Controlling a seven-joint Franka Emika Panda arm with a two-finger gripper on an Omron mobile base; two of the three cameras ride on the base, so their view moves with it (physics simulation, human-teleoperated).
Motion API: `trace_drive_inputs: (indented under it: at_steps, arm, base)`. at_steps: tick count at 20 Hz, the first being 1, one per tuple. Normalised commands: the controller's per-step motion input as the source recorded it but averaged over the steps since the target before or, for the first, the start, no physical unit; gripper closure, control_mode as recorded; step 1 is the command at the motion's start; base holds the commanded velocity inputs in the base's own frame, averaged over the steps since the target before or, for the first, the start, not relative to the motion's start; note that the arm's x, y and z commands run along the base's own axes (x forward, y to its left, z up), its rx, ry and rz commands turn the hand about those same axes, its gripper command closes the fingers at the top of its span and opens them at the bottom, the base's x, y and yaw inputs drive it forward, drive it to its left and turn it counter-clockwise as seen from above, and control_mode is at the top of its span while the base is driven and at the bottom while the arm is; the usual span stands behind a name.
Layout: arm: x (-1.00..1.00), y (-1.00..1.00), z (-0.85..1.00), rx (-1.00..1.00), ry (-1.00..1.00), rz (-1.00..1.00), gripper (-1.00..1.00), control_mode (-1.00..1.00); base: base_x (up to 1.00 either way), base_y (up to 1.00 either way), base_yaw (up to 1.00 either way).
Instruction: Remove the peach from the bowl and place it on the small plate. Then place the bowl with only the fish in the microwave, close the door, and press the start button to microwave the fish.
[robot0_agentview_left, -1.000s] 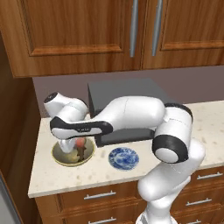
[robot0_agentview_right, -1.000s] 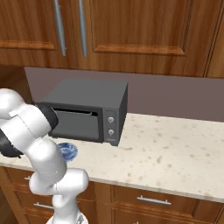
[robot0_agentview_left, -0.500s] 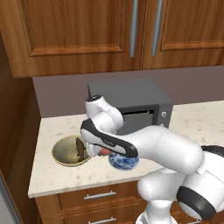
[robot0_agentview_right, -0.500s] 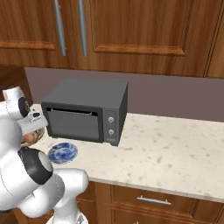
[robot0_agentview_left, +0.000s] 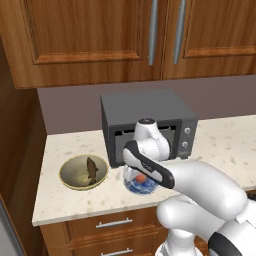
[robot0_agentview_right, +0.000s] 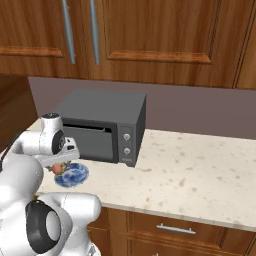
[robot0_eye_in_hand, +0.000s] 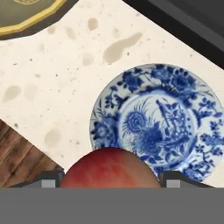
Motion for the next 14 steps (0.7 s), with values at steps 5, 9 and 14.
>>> trace_drive_inputs:
  at_steps: [5,9,14]
  arm:
    - [0.7,0.0,-0.35,0.0,0.11,-0.01,1.0,-1.0]
    - [0.02,-0.03,-0.42,0.0,0.02,0.0,1.0,-1.0]
    - [-0.05,-0.03,-0.26,0.0,0.0,0.0,1.0,-1.0]
  base:
    - [0.0,0.0,0.0]
    - [0.0,0.0,0.0]
    - [0.0,0.0,0.0]
